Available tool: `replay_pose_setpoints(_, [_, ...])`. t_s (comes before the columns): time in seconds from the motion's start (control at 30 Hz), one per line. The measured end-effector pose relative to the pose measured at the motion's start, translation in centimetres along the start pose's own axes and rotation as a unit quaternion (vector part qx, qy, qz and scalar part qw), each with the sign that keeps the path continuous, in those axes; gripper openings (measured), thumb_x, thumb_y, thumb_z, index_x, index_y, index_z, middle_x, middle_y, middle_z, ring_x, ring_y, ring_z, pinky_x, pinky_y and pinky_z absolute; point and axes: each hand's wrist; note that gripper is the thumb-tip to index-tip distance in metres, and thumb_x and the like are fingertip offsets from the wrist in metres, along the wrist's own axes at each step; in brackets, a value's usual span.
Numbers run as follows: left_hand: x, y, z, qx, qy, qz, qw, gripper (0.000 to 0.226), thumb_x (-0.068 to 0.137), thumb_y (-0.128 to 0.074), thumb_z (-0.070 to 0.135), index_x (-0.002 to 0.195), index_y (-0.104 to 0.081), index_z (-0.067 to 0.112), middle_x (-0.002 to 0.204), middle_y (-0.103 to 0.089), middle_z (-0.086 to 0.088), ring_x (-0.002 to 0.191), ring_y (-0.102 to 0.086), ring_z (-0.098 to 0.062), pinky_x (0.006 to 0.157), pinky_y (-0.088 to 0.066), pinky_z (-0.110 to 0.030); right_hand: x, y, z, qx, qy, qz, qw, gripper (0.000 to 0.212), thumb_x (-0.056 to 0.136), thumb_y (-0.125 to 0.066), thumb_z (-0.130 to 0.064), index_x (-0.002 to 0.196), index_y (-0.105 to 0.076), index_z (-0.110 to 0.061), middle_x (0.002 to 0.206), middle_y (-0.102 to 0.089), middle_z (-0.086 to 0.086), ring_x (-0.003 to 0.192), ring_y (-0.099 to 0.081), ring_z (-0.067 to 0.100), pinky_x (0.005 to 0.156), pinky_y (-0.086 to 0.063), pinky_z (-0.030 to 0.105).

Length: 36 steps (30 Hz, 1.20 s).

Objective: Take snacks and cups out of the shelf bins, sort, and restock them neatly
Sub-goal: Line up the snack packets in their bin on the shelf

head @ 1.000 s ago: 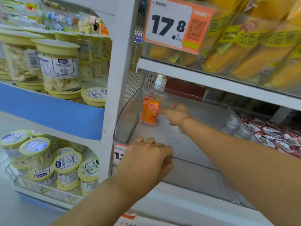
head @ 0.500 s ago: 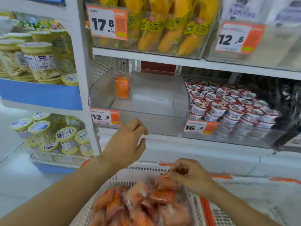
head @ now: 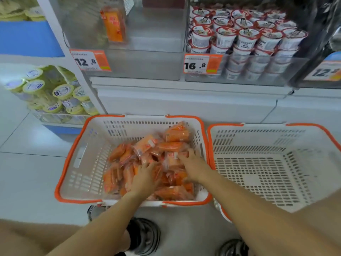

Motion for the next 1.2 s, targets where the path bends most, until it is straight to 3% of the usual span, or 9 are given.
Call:
replay_pose_setpoints(0.2, [0.1, 2.0, -0.1, -0.128, 0.041, 0.061, 0.989, 0.045, 0.077, -0.078, 0.015, 0.109, -0.057, 0.038, 0.096, -0.064, 0.017, 0.082, -0.064, -0.004, 0.059, -0.051, -0.010, -0.5, 1.8, 0.4, 0.143, -0.032, 0.011, 0.989, 0.065, 0.077, -0.085, -0.020, 0.134, -0.054, -0.018, 0.132, -0.058, 0.007, 0.111, -0.060, 0.023, 0.095, -0.051, 0.032])
replay_pose_setpoints(0.37, [0.8, 6.5, 0.4, -0.378, 0.082, 0.115, 0.915, 0.026, 0.090, -0.061, -0.002, 0.106, -0.066, 0.017, 0.103, -0.067, -0.005, 0.080, -0.066, -0.014, 0.057, -0.050, -0.018, -0.5, 7.1, 2.1, 0.265, -0.024, -0.005, 0.964, 0.064, 0.083, -0.081, -0.031, 0.139, -0.055, -0.017, 0.149, -0.047, 0.001, 0.127, -0.053, 0.022, 0.091, -0.045, 0.028])
replay_pose_setpoints(0.5, [1.3, 8.9, 0.9, -0.613, 0.124, 0.079, 0.776, 0.037, 0.092, -0.043, -0.008, 0.114, -0.067, 0.010, 0.103, -0.060, -0.011, 0.078, -0.055, -0.021, 0.072, -0.056, -0.037, -0.6, 8.8, 2.2, 0.671, -0.012, -0.040, 0.740, 0.075, 0.086, -0.079, -0.025, 0.151, -0.043, -0.027, 0.127, -0.069, 0.002, 0.102, -0.069, 0.021, 0.082, -0.059, 0.034])
replay_pose_setpoints(0.57, [1.3, 9.0, 0.9, -0.648, 0.115, 0.046, 0.751, 0.024, 0.089, -0.045, -0.002, 0.103, -0.064, 0.007, 0.095, -0.051, -0.009, 0.086, -0.047, -0.028, 0.104, -0.044, -0.056, -0.2, 8.7, 1.9, 0.717, -0.016, -0.064, 0.694, 0.085, 0.084, -0.081, -0.030, 0.154, -0.035, -0.025, 0.119, -0.072, 0.007, 0.096, -0.071, 0.027, 0.090, -0.059, 0.044])
replay_pose_setpoints(0.63, [1.0, 9.0, 0.9, -0.679, 0.058, 0.014, 0.732, 0.018, 0.093, -0.051, 0.007, 0.110, -0.059, 0.005, 0.108, -0.058, -0.016, 0.100, -0.052, -0.036, 0.108, -0.037, -0.063, 0.1, 8.4, 1.6, 0.748, -0.004, -0.078, 0.659, 0.088, 0.084, -0.081, -0.027, 0.155, -0.030, -0.029, 0.131, -0.062, 0.006, 0.103, -0.071, 0.036, 0.090, -0.057, 0.056])
replay_pose_setpoints(0.77, [0.0, 8.8, 2.1, -0.668, 0.018, -0.046, 0.742, 0.037, 0.107, -0.036, 0.015, 0.140, -0.050, 0.005, 0.138, -0.058, -0.019, 0.130, -0.055, -0.034, 0.109, -0.038, -0.055, -0.6, 8.2, 0.2, 0.802, 0.018, -0.122, 0.584, 0.026, 0.095, -0.066, -0.016, 0.118, -0.056, -0.022, 0.114, -0.071, 0.009, 0.104, -0.068, 0.041, 0.096, -0.051, 0.061])
replay_pose_setpoints(0.87, [-0.4, 9.3, 2.0, -0.669, 0.033, -0.104, 0.736, 0.038, 0.106, -0.042, 0.025, 0.140, -0.051, 0.010, 0.126, -0.065, -0.020, 0.122, -0.059, -0.039, 0.108, -0.040, -0.061, -0.5, 8.0, 0.2, 0.808, 0.036, -0.095, 0.580, 0.030, 0.096, -0.064, -0.015, 0.125, -0.059, -0.010, 0.115, -0.071, 0.018, 0.108, -0.068, 0.037, 0.092, -0.057, 0.052])
replay_pose_setpoints(1.0, [-0.5, 9.9, 1.4, -0.734, 0.080, -0.205, 0.643, 0.065, 0.100, -0.035, 0.061, 0.137, -0.057, 0.013, 0.124, -0.064, -0.020, 0.093, -0.068, -0.035, 0.087, -0.053, -0.053, -0.2, 8.3, 1.5, 0.771, 0.091, -0.131, 0.617, 0.043, 0.084, -0.077, -0.014, 0.123, -0.062, -0.001, 0.120, -0.061, 0.023, 0.114, -0.059, 0.046, 0.088, -0.059, 0.048])
replay_pose_setpoints(1.2, [-1.1, 8.3, 0.0, -0.621, 0.076, -0.291, 0.723, 0.044, 0.087, -0.073, 0.034, 0.107, -0.066, -0.005, 0.097, -0.066, -0.024, 0.084, -0.065, -0.033, 0.074, -0.053, -0.042, 0.6, 8.1, 2.6, 0.675, 0.090, -0.157, 0.715, 0.052, 0.081, -0.079, -0.009, 0.130, -0.065, -0.019, 0.143, -0.055, 0.003, 0.125, -0.059, 0.028, 0.093, -0.057, 0.049])
Point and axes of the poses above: each hand's wrist, its own x-axis towards the middle knuckle, its own y-axis out of the back of the hand, z = x × y
